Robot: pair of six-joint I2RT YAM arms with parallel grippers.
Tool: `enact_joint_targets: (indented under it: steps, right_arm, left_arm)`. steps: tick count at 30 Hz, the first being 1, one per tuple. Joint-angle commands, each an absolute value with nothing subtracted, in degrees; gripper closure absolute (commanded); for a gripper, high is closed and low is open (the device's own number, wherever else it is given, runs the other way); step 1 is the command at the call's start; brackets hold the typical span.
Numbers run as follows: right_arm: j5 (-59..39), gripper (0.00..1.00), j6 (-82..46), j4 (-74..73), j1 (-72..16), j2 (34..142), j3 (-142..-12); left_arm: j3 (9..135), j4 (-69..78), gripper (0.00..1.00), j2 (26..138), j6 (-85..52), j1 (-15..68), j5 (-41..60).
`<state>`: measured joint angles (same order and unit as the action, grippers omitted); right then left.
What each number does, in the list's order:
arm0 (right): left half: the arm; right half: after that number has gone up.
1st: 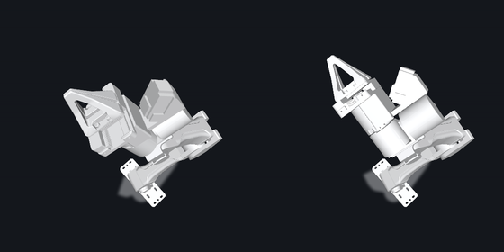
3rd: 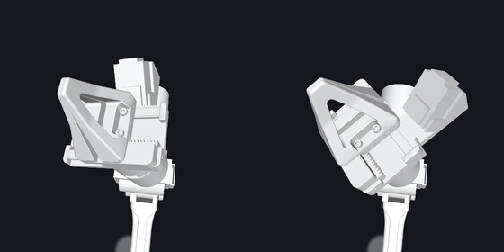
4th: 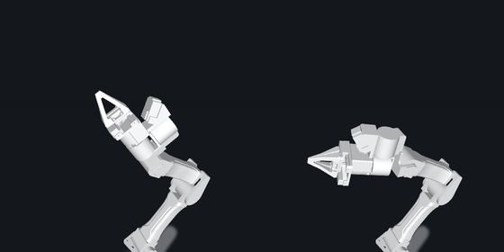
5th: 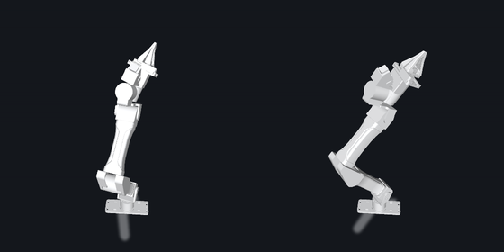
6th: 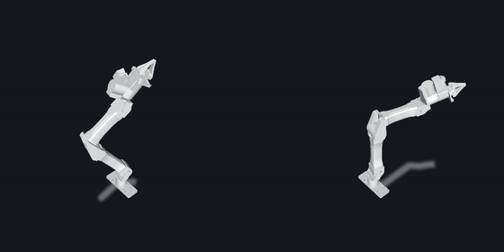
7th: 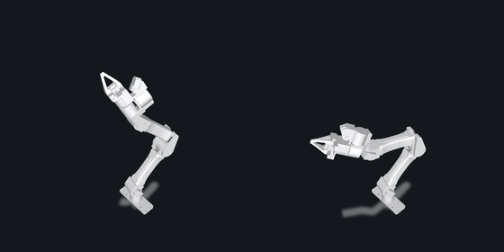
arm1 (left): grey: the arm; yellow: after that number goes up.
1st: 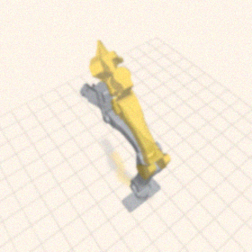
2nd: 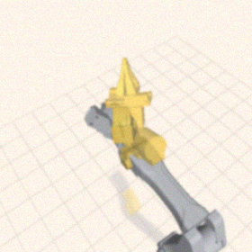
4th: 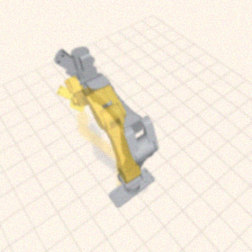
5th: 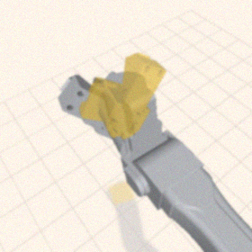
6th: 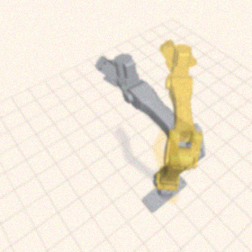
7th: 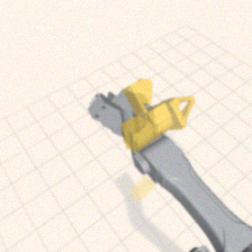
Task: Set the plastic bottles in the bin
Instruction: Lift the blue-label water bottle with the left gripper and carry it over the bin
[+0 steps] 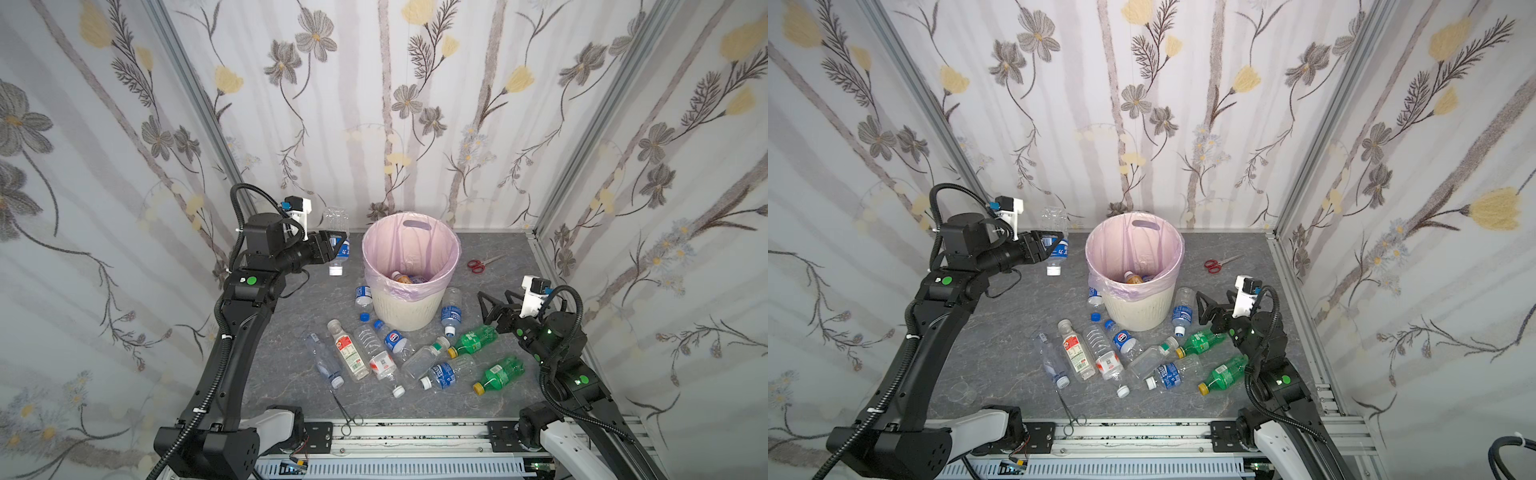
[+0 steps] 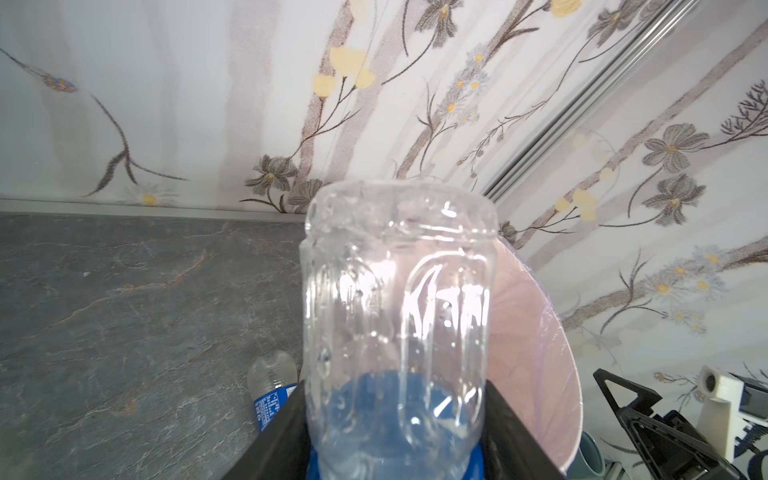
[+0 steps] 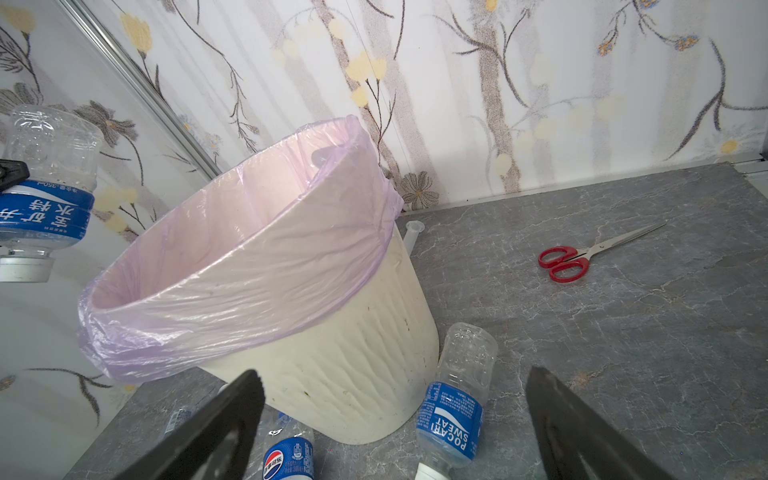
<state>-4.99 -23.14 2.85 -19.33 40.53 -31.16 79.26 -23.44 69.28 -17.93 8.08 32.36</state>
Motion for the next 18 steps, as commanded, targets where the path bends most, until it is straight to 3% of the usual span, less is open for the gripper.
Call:
enact_joint_targets:
  steps: [1,18]
  right_arm:
    - [-6.45,0.01,-23.83,1.82,-19.40,40.61,-31.12]
    - [-8.26,0.01,-24.26,1.35,-19.39,41.92,-31.91]
  left_arm:
    - [80.09,-19.84,0.43,69.35,-19.94,10.52,32.59]
    - [83.28,-13.34,0.42,73.78,-23.12,19.83,27.74]
